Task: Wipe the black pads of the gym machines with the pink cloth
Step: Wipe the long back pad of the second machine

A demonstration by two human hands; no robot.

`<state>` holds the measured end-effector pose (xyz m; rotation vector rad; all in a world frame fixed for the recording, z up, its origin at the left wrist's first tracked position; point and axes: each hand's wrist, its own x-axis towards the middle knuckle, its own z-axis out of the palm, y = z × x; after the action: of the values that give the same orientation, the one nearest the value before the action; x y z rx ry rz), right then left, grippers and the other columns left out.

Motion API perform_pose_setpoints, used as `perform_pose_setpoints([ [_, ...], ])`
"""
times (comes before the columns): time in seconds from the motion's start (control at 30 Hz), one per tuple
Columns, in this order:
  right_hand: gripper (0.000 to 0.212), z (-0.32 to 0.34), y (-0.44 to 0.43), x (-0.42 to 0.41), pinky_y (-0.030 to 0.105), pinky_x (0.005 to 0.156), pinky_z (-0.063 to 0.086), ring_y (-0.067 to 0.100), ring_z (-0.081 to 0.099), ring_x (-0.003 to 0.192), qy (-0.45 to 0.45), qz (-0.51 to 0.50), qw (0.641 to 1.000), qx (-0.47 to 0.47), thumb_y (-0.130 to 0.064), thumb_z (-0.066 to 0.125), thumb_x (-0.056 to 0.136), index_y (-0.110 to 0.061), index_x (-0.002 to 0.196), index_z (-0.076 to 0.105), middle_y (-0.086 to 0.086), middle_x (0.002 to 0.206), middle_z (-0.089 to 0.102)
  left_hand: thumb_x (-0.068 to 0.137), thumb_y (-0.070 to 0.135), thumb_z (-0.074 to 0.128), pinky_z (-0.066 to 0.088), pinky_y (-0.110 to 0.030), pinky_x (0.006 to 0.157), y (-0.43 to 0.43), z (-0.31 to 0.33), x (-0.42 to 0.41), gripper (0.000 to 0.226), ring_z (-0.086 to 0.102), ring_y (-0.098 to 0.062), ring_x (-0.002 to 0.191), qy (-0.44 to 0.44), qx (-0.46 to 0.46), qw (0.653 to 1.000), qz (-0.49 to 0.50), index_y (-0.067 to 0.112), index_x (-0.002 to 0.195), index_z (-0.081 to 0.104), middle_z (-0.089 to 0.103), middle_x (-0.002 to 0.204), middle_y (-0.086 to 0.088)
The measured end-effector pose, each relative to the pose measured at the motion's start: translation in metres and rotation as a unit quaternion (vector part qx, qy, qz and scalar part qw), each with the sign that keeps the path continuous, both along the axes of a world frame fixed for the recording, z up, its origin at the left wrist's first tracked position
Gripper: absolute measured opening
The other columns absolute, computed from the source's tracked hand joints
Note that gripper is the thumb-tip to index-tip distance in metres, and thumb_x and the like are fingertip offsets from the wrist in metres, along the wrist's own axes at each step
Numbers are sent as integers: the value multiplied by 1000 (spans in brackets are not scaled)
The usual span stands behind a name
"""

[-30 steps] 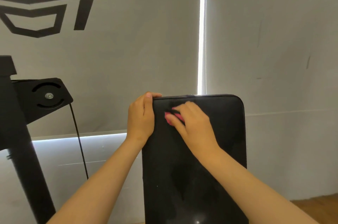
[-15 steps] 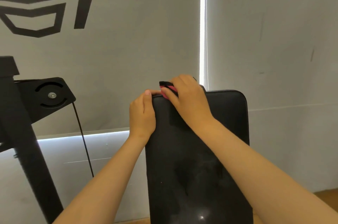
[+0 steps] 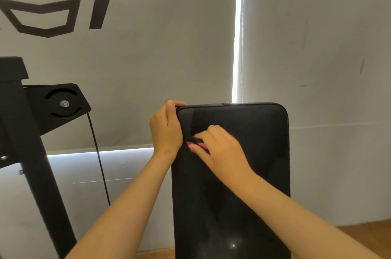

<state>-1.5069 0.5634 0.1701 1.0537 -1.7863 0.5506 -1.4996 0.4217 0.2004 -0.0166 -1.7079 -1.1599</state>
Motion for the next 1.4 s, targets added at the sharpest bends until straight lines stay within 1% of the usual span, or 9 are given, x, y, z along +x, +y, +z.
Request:
perform_pose_setpoints([
  [0.17,35,32,7,9,29,66,48,12,55,74,-94,43,994,-25,-42,51,91,-10,90,66,1,81,60,100,38,23,40,-12,95,3,-25,9,46,55,1,112,-22,24,996,-84,22,124,59,62,123,8],
  [0.27,33,65,-2,4,28,66,46,17,55,75,-72,44,991,-106,-36,55,93,-5,89,64,6,82,60,101,39,23,40,-17,102,4,-27,8,46,53,-1,118,-17,36,996,-78,23,128,57,60,127,9],
  [0.37,30,80,-26,-6,28,65,45,19,56,79,-70,8,994,-84,-33,55,95,-4,91,63,7,86,60,106,32,22,41,-13,97,6,-27,11,41,54,3,113,-15,55,996,-69,26,124,58,61,122,11],
  [0.47,39,68,-38,-16,31,59,48,22,57,74,-1,-22,997,-73,-37,45,93,-4,86,63,9,81,60,106,31,21,41,-8,91,8,-29,13,40,55,6,107,-1,78,995,-58,27,120,58,62,114,16],
  [0.6,37,58,-32,-17,29,64,45,22,54,72,34,-21,997,-71,-35,45,92,-4,86,64,9,81,58,103,33,22,39,-3,83,11,-26,15,39,55,10,100,20,94,994,-54,25,113,59,61,105,21],
  [0.97,34,0,-14,7,33,62,52,17,58,73,22,10,998,52,-38,49,91,-10,87,69,3,79,60,105,31,22,48,-13,71,7,-28,13,42,65,-4,87,4,153,986,-69,16,112,61,68,95,0],
  [1.1,38,36,-17,9,28,69,47,16,57,78,-62,66,996,-24,-41,48,91,-8,93,67,4,85,61,106,29,22,48,-13,75,8,-29,13,40,64,-6,91,-2,159,985,-67,20,110,61,69,98,1],
  [1.23,38,68,-37,-5,19,64,42,16,55,74,-15,33,997,-65,-38,46,91,-5,90,64,6,83,59,105,36,22,49,-14,75,8,-28,14,38,64,-6,94,-17,171,983,-73,32,105,60,67,99,3],
  [1.4,38,58,-53,-16,30,55,51,21,58,71,53,-3,997,-61,-35,45,92,-3,85,66,9,81,60,105,37,22,53,-29,83,8,-28,13,39,65,-13,95,-13,174,982,-72,30,107,60,68,99,-2],
])
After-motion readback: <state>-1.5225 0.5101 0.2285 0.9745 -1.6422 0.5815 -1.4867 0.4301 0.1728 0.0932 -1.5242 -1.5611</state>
